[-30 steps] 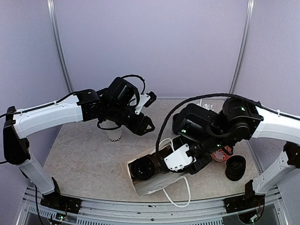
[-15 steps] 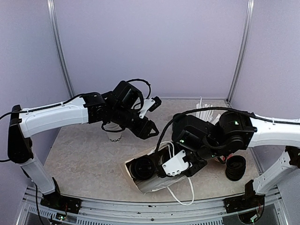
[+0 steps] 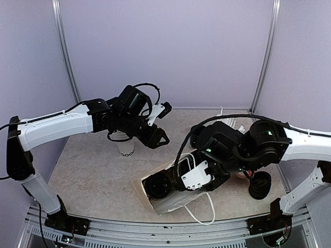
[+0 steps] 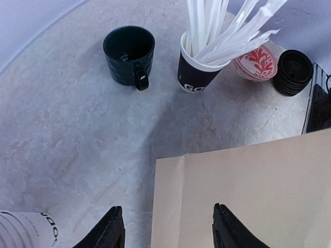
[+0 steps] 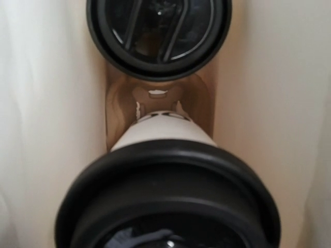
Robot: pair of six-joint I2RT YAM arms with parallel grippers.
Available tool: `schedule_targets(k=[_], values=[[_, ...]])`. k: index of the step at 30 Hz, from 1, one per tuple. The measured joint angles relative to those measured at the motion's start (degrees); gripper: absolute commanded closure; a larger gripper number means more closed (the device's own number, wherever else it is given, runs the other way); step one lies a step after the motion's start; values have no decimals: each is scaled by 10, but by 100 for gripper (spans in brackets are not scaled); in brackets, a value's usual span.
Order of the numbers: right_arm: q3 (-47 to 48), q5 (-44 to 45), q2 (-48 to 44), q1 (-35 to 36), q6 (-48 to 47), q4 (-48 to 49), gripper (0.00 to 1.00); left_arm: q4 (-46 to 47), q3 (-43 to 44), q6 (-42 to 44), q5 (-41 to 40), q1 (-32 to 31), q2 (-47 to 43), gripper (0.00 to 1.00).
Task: Pack the takeout coffee
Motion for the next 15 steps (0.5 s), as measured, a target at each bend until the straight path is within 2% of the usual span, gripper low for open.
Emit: schedule_targets(k=[5,8,11,15], values=[[0,0,-2,0,-1,7,64,16,-45,32,37,1,-152,34],[0,1,-2,0,-2,10,64,42,-61,49,77,-20,-240,34],[0,1,-2,0,-2,11,64,63,-64,61,112,-53,-267,35],[0,1,-2,0,-3,14,63,70,-56,76,137,-85,-227,38]])
